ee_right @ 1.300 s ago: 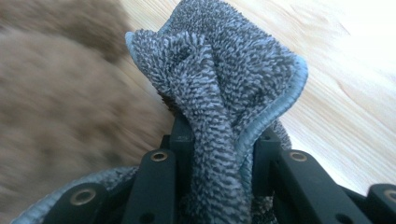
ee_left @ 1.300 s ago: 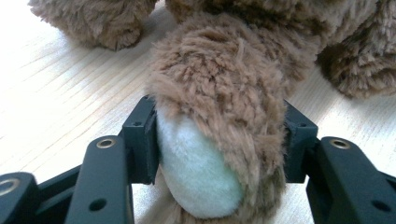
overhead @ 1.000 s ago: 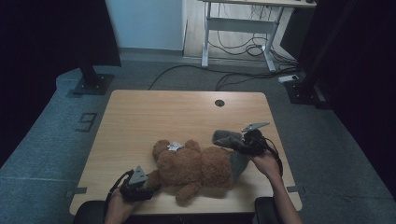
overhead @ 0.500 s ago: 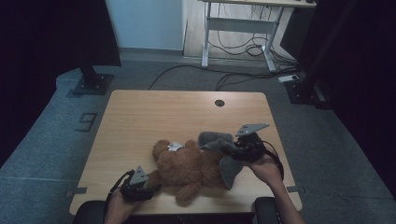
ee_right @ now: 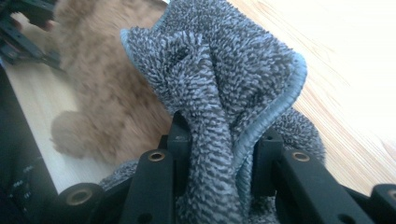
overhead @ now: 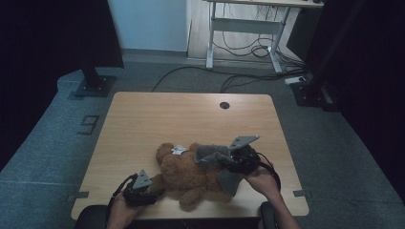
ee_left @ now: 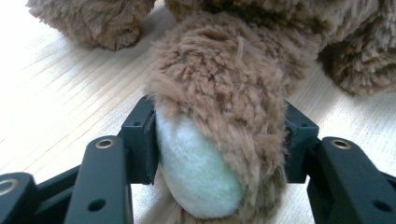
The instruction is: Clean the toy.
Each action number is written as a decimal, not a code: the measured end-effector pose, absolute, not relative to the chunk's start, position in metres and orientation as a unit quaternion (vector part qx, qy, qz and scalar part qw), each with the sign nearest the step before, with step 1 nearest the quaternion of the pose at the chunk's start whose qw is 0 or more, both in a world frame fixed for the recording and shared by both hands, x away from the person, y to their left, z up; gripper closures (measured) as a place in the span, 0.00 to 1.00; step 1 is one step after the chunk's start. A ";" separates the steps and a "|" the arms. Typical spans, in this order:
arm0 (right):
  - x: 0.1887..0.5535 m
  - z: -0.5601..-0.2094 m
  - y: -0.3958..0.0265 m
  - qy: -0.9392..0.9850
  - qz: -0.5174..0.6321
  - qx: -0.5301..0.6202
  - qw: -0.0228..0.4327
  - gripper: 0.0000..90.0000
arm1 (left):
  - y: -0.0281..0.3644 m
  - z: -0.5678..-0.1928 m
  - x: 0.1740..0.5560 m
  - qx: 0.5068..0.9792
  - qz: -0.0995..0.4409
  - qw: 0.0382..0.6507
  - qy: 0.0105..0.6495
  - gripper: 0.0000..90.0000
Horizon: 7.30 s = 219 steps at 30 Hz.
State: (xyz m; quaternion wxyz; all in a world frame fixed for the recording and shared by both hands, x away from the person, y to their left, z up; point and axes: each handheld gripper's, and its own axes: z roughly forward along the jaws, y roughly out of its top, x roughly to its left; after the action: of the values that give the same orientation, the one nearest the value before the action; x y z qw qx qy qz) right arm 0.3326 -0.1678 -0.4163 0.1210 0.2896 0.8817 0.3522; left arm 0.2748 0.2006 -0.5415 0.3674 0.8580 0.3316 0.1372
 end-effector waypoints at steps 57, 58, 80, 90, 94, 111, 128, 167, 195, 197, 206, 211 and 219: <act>0.305 -0.425 -0.161 0.882 0.379 0.271 0.076 0.70 | 0.200 -0.543 0.275 0.861 0.139 0.361 0.330 0.46; 0.303 -0.426 -0.166 0.880 0.379 0.276 0.077 0.70 | 0.200 -0.543 0.275 0.861 0.138 0.361 0.330 0.46; 0.300 -0.506 -0.236 0.859 0.328 0.391 0.048 0.69 | 0.199 -0.545 0.275 0.863 0.137 0.356 0.332 0.45; 0.282 -0.450 -0.235 0.853 0.367 0.358 0.095 0.74 | 0.199 -0.545 0.275 0.863 0.136 0.356 0.332 0.45; 0.277 -0.427 -0.213 0.859 0.392 0.318 0.087 0.74 | 0.199 -0.545 0.275 0.863 0.137 0.355 0.332 0.45; 0.281 -0.470 -0.151 0.891 0.365 0.268 0.017 0.74 | 0.200 -0.545 0.276 0.863 0.134 0.356 0.333 0.45; 0.281 -0.520 -0.191 0.890 0.309 0.334 0.009 0.73 | 0.200 -0.545 0.276 0.862 0.133 0.358 0.333 0.45; 0.280 -0.495 -0.085 0.909 0.369 0.191 -0.032 0.74 | 0.201 -0.545 0.276 0.861 0.132 0.359 0.335 0.47; 0.273 -0.472 -0.135 0.913 0.346 0.215 0.003 0.74 | 0.202 -0.545 0.276 0.862 0.131 0.360 0.332 0.47; 0.275 -0.457 -0.131 0.910 0.359 0.206 0.015 0.74 | 0.201 -0.545 0.276 0.862 0.131 0.360 0.332 0.47; 0.296 -0.428 -0.065 0.907 0.393 0.150 0.015 0.74 | 0.201 -0.545 0.276 0.861 0.132 0.361 0.334 0.47; 0.307 -0.449 -0.036 0.918 0.367 0.148 0.019 0.74 | 0.202 -0.545 0.276 0.863 0.132 0.359 0.331 0.48; 0.303 -0.457 -0.062 0.914 0.366 0.175 0.015 0.75 | 0.202 -0.545 0.276 0.863 0.131 0.361 0.329 0.49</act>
State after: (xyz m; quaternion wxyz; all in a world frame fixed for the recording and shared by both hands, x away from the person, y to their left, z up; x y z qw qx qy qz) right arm 0.3034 -0.0622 -0.4575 0.0146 0.1746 0.9139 0.3662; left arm 0.2763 0.2024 -0.5454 0.3608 0.8627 0.3292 0.1311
